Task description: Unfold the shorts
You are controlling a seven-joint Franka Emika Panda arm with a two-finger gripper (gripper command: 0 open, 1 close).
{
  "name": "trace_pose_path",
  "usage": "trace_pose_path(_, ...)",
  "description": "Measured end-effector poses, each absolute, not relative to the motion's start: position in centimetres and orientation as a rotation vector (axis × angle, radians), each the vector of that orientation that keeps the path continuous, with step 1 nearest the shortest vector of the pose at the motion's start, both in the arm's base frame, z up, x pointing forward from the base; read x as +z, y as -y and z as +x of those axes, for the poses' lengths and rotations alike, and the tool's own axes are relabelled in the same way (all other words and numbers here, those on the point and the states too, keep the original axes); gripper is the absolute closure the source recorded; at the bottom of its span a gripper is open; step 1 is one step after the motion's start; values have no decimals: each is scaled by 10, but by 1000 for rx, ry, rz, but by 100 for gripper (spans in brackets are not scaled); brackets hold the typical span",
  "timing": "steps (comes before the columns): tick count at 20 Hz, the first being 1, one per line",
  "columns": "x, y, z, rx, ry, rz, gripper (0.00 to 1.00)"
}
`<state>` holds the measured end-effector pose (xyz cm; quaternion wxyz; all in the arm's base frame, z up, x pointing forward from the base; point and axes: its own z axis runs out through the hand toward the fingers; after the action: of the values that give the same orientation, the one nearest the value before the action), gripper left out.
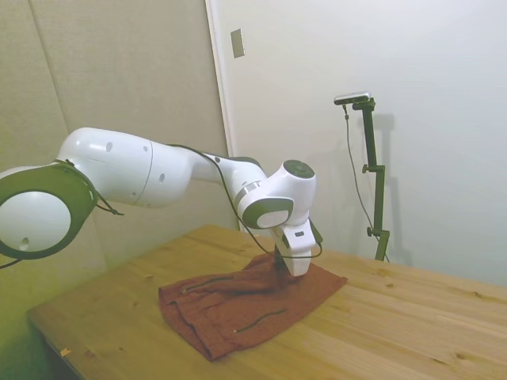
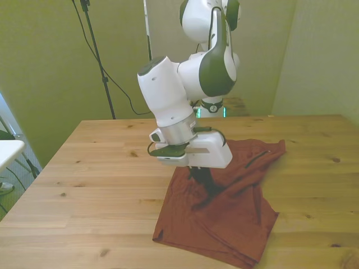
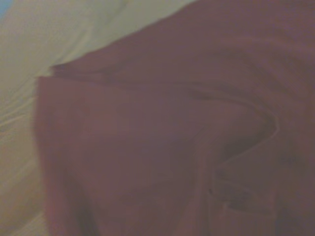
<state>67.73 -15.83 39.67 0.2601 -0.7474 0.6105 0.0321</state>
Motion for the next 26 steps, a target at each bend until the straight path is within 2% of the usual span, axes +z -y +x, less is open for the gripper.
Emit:
trace_pose_path(5,419,143,678,139,-1495,-1980,100)
trace_pose_path(12,439,103,709,191,-1362,-1969,100)
trace_pose_path(26,422,7,778,272,-1187,-2003,100)
